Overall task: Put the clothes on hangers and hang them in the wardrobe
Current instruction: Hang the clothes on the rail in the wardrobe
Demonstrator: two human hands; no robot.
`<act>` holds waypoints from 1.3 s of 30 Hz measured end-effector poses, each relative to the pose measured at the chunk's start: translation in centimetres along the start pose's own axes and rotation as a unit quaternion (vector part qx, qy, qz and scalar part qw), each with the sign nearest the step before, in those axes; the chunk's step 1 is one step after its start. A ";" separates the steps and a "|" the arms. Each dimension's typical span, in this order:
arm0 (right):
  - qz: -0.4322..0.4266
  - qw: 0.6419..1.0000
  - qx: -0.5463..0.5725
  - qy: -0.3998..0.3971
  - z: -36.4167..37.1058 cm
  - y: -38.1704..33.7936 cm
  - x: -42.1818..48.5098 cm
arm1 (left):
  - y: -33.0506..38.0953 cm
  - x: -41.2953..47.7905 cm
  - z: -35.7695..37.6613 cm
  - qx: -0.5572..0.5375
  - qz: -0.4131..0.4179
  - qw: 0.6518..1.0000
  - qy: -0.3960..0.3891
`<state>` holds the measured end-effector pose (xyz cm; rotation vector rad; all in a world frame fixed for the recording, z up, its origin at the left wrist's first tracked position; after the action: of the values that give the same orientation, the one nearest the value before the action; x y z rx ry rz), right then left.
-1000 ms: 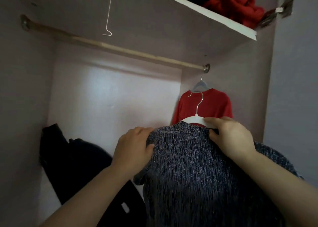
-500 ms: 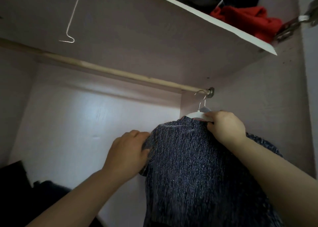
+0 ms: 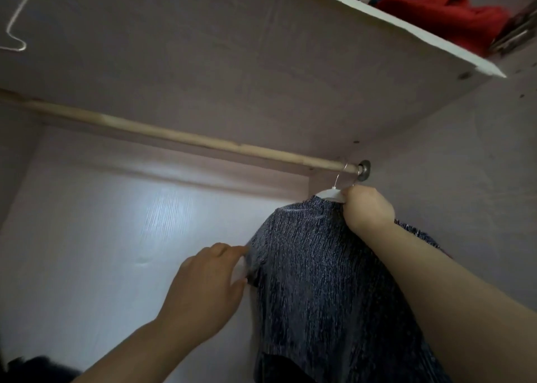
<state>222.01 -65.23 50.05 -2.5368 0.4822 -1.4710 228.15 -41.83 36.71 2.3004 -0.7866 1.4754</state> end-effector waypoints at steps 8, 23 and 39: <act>-0.025 0.998 -0.063 0.015 1.6 0.4 -1.2 | -0.3 -1.5 2.3 0.012 -0.003 0.999 -0.032; -0.095 0.980 -0.114 -0.130 2.7 -0.9 -16.2 | 0.6 -7.5 -2.0 -0.065 -0.007 0.992 -0.106; 0.044 0.935 -0.012 -0.351 -0.7 5.0 -49.3 | 8.0 -30.7 -3.2 -0.124 0.016 0.912 -0.390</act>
<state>197.69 -52.22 8.93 -2.7696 0.4753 -0.4521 211.14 -37.85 10.06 2.6513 -1.1221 0.3626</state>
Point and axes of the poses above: each hand's wrist, its own x-axis towards the middle knuckle, its own z-axis out of the palm, y = z × x, the point moved 2 cm from there along x, towards the middle knuckle, and after that the axes turned 15 degrees about x, right-handed, at the moved point
